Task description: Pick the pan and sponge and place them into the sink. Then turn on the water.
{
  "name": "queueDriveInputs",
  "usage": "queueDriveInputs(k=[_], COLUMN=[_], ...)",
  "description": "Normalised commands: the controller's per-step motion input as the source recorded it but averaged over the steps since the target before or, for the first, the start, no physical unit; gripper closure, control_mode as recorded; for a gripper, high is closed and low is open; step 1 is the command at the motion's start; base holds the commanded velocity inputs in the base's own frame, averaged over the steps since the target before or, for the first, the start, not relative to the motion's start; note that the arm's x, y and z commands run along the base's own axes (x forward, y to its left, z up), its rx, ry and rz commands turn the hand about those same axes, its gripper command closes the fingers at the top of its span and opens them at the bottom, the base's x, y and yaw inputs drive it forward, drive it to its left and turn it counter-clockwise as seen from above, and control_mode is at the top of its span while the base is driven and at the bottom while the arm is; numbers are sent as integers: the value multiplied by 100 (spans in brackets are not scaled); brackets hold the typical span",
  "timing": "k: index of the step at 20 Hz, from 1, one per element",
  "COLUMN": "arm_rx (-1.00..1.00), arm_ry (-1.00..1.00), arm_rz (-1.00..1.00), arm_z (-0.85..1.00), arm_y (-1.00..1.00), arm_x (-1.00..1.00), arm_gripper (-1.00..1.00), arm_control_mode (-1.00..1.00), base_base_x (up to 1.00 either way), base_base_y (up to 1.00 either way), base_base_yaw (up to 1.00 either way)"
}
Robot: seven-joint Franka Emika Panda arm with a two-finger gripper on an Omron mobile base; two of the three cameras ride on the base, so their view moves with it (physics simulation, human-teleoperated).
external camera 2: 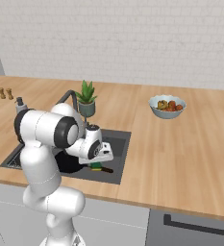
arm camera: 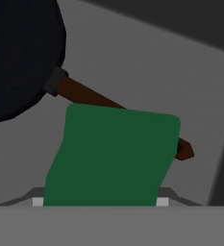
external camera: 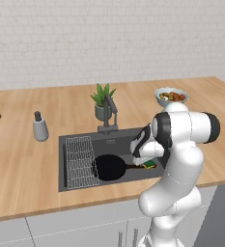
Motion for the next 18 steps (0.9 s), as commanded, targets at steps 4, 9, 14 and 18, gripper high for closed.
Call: queueDriveInputs(k=[4, 9, 14, 18], arm_rx=[0, 4, 10, 11], arm_ry=[0, -6, -8, -7], arm_rz=[0, 0, 0, 0], arm_z=[0, 5, 46, 72], arm_y=[0, 0, 1, 4], arm_x=[3, 0, 0, 0], arm_gripper=[-100, -100, -100, -100], arm_control_mode=[-100, -100, -100, -100], base_base_x=[0, 0, 0, 0], base_base_y=[0, 0, 0, 0], base_base_yaw=[0, 0, 0, 0])
